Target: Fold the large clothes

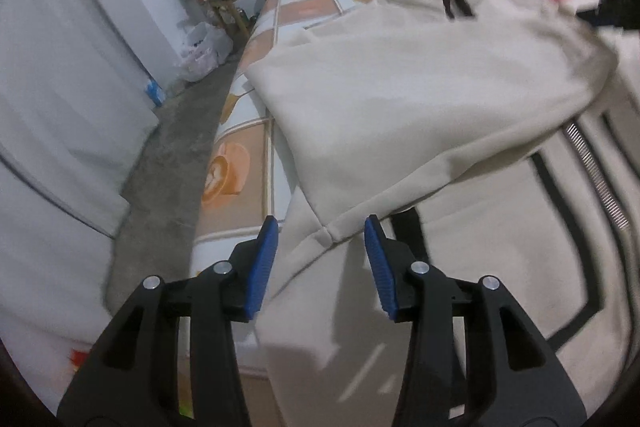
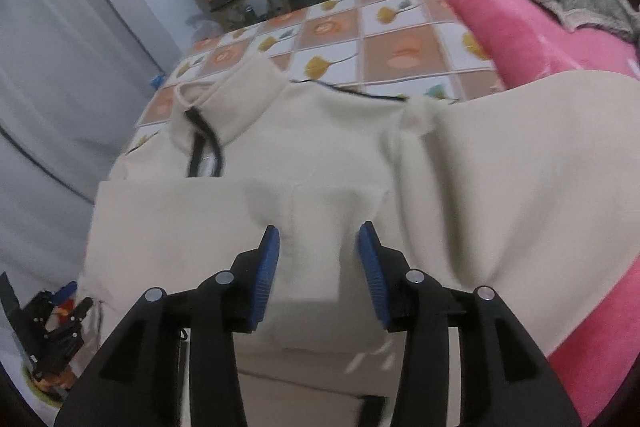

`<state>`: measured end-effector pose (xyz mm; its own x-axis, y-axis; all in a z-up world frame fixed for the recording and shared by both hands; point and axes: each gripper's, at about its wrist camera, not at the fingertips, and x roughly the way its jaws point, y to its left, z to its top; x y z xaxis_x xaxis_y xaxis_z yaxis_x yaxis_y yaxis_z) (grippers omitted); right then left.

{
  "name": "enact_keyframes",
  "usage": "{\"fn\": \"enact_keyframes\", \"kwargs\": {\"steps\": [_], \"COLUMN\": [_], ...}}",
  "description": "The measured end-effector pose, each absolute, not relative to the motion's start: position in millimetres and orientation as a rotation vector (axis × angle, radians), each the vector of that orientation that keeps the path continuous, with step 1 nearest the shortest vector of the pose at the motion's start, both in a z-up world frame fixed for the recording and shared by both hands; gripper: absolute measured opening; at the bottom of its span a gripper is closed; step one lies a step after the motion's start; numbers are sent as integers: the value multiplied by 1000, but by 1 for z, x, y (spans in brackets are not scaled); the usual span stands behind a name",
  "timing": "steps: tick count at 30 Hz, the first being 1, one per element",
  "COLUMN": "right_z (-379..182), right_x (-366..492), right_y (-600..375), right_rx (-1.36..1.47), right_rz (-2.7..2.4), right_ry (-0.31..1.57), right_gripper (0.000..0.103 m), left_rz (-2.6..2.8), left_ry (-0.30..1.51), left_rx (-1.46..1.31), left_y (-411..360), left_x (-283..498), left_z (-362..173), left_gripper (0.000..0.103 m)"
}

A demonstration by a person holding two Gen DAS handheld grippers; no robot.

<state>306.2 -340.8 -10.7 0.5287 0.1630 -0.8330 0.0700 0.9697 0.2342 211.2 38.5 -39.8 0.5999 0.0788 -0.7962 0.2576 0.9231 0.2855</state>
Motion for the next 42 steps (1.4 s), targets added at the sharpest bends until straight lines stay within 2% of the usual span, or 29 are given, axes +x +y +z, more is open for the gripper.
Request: {"fn": "enact_keyframes", "kwargs": {"steps": [2, 4, 6, 8, 11, 19, 24, 27, 30, 34, 35, 36, 37, 39, 42], "right_z": [-15, -20, -27, -31, -41, -18, -50, -44, -35, -19, -17, -16, -16, -20, -43], "right_x": [308, 310, 313, 314, 318, 306, 312, 308, 305, 291, 289, 286, 282, 279, 283], "right_y": [-349, -354, -353, -350, -338, -315, -328, -333, -342, -330, -325, -318, -310, -300, -298], "right_rx": [238, 240, 225, 198, 145, 87, 109, 109, 125, 62, 49, 30, -3, -45, -74], "right_rz": [26, 21, 28, 37, 57, 75, 47, 38, -14, -2, 28, 50, 63, 92, 89], "right_ry": [1025, 1042, 1064, 1084, 1123, 1015, 1099, 1075, 1057, 1005, 998, 993, 983, 984, 1084], "right_gripper": [41, 41, 41, 39, 4, 4, 4, 4, 6, 11, 22, 38, 43, 45, 53], "left_rz": [-100, -113, -100, -100, -98, -112, -124, -128, -132, -137, -138, -135, -131, -126, -126], "left_ry": [927, 904, 882, 866, 838, 835, 853, 867, 888, 900, 899, 898, 899, 907, 899], "left_rx": [435, 450, 471, 460, 419, 286, 247, 234, 212, 156, 132, 117, 99, 54, -2], "left_y": [36, 34, 34, 37, 45, 70, 75, 79, 85, 97, 100, 103, 106, 113, 120], "left_x": [213, 210, 207, 207, 204, 207, 208, 206, 205, 200, 197, 195, 193, 190, 182], "left_z": [-46, -46, -48, -47, -43, -41, -49, -49, -48, -43, -41, -40, -38, -34, -21], "left_gripper": [41, 21, 14, 13, 12, 12, 12, 15, 19, 20, 21, 23, 25, 30, 39]}}
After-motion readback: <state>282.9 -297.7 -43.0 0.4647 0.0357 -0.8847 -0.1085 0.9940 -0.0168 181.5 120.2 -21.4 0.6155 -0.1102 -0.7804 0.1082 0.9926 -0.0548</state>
